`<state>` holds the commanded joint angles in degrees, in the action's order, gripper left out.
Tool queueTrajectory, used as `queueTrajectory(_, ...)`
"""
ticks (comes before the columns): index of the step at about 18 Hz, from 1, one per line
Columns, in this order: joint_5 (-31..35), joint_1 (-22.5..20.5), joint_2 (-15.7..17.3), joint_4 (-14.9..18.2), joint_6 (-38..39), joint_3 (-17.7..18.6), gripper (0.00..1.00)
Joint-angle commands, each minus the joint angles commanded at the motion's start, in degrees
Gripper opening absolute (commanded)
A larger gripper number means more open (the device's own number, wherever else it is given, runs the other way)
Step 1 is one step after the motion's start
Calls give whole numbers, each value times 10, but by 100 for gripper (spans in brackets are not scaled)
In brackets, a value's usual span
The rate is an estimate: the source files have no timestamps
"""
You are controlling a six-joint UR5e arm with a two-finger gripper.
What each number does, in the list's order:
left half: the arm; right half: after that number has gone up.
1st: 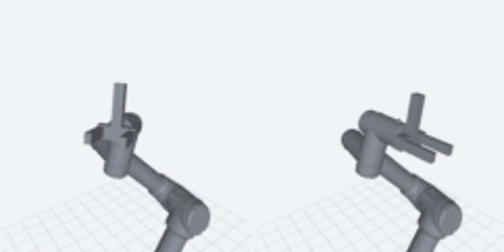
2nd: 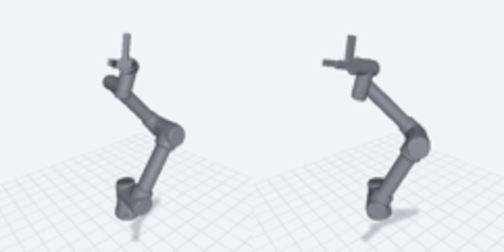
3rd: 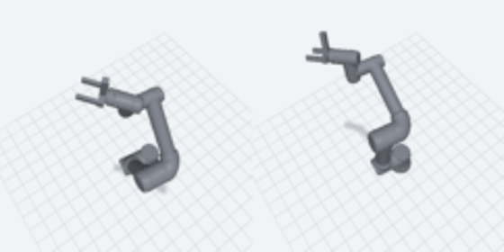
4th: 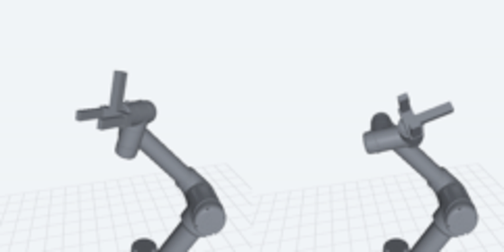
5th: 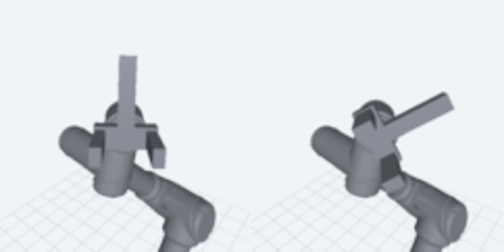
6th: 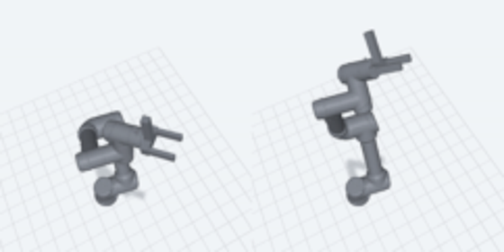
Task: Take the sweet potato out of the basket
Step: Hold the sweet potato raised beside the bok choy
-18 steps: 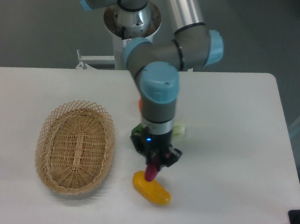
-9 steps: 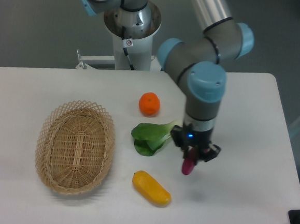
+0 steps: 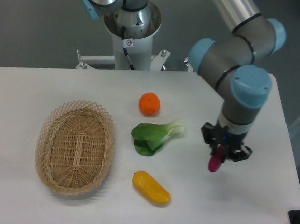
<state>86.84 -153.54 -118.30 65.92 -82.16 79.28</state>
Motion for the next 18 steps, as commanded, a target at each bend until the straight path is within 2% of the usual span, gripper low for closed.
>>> queueTrajectory(11, 1, -22, -49, 0, -26, -62, 18)
queueTrajectory(18, 22, -25, -57, -3, -40, -70, 19)
